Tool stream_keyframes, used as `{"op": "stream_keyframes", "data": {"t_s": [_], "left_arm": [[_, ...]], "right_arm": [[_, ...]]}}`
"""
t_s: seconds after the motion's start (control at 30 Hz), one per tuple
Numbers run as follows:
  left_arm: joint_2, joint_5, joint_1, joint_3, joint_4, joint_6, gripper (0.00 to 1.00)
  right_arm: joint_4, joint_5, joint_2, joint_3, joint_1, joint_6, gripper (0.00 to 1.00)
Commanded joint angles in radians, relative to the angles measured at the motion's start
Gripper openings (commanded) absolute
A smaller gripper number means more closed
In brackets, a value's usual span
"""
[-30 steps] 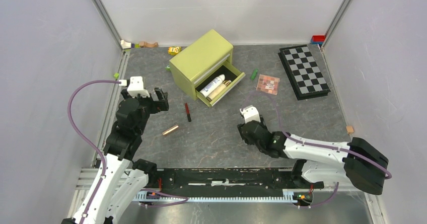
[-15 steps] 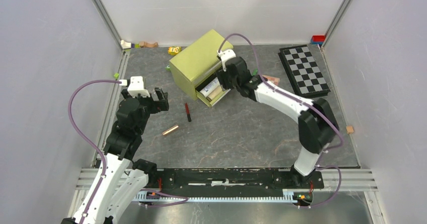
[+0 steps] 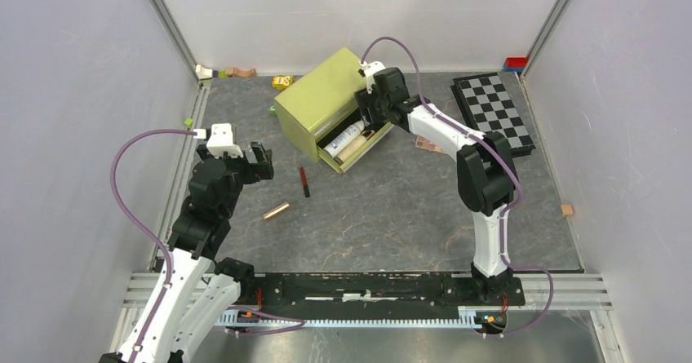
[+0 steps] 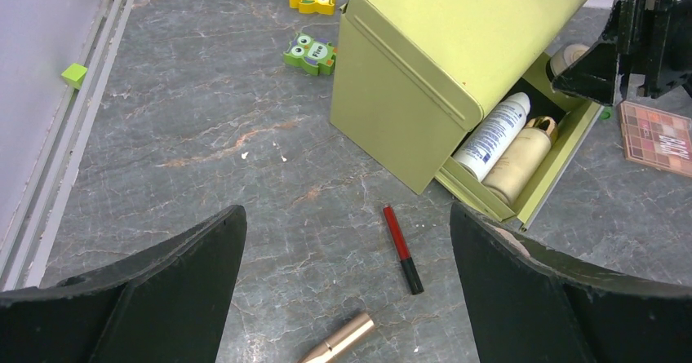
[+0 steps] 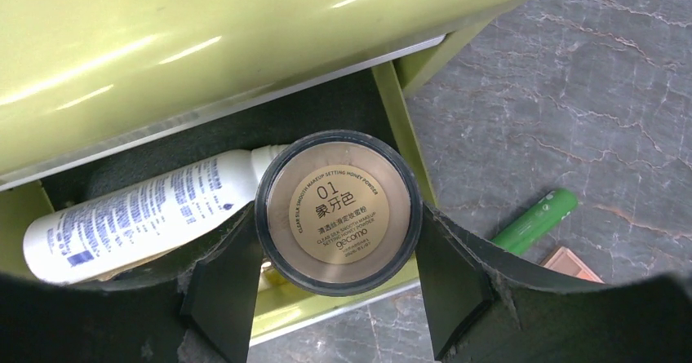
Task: Organize the makeup
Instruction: Place the makeup in the drawer.
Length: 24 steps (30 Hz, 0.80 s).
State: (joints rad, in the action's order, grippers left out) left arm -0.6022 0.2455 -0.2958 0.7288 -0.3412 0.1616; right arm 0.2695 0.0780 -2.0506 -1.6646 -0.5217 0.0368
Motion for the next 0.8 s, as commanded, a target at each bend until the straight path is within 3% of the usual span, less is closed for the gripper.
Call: {"op": "stream_keyframes", "data": {"t_s": [0.0, 0.43, 0.77], "left_arm": [[-0.001, 0.011, 0.005, -0.006, 0.041, -0.043, 1.00], [-0.003, 0.004, 0.005, -0.009, 0.044, -0.043, 1.00], [-0.004, -0.003, 0.006, -0.011, 0.047, -0.043, 1.00]], "right_arm": [[-0.055, -0.075, -0.036, -0.084, 0.023, 0.018, 0.47], [-0.086, -0.071, -0.132, -0.137, 0.030, 0.058, 0.50], [-0.120, 0.001, -0.155, -0.136, 0.032, 0.089, 0.72]]}}
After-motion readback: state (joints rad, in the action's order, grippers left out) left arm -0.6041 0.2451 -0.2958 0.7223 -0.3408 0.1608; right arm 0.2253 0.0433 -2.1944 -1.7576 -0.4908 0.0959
